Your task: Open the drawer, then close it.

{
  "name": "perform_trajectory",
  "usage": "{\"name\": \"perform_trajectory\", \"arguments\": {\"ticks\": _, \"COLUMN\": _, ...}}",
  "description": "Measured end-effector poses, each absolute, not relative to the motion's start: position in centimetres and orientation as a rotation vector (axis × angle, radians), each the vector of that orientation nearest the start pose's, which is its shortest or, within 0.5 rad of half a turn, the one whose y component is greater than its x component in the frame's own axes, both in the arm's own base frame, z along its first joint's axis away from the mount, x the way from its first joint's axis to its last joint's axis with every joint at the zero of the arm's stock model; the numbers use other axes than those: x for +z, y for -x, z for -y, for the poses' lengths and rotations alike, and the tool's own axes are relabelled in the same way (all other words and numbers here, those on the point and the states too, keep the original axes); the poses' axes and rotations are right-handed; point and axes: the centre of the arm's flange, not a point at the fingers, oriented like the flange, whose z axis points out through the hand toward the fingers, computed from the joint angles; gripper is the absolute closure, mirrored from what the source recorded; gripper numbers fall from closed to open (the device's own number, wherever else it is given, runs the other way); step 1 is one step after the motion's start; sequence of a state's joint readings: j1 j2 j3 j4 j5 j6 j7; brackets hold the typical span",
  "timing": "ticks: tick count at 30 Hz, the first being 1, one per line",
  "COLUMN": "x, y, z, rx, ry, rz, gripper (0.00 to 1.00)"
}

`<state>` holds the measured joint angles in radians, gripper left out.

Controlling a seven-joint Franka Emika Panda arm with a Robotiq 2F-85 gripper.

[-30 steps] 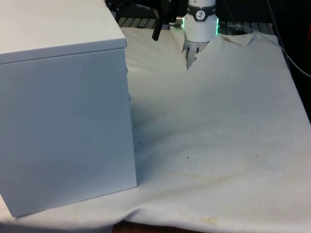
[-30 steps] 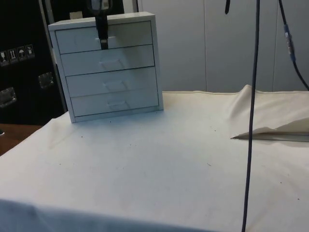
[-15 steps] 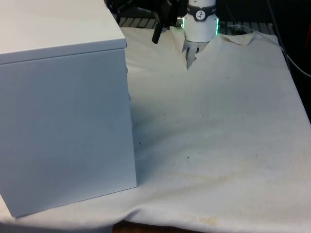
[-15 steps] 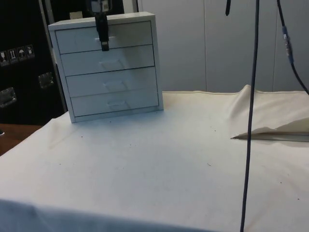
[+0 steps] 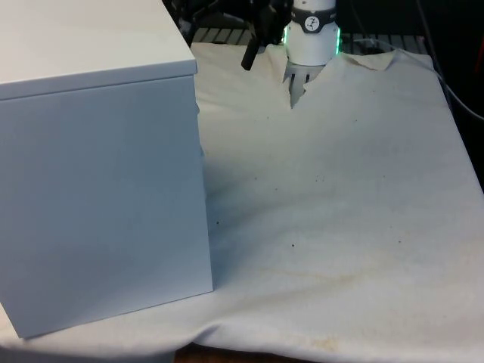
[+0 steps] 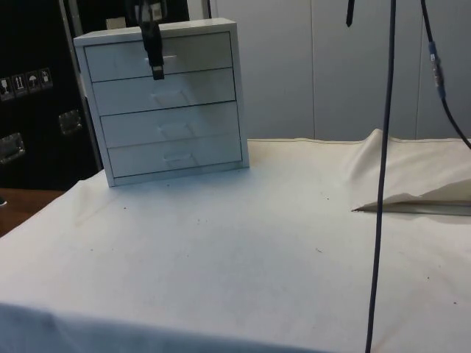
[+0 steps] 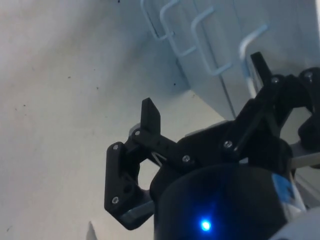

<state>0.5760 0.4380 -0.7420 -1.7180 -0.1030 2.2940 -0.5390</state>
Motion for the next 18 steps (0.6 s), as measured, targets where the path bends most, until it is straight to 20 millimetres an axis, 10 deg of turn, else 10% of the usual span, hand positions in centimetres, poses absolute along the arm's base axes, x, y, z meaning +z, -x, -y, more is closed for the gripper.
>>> {"name": "perform_trajectory", "arguments": {"ticks": 18, "x": 41.0, "y": -66.5, "z": 3.9, "rx": -0.139, "ry": 3.568, "rz": 0.940, "gripper": 0.00}}
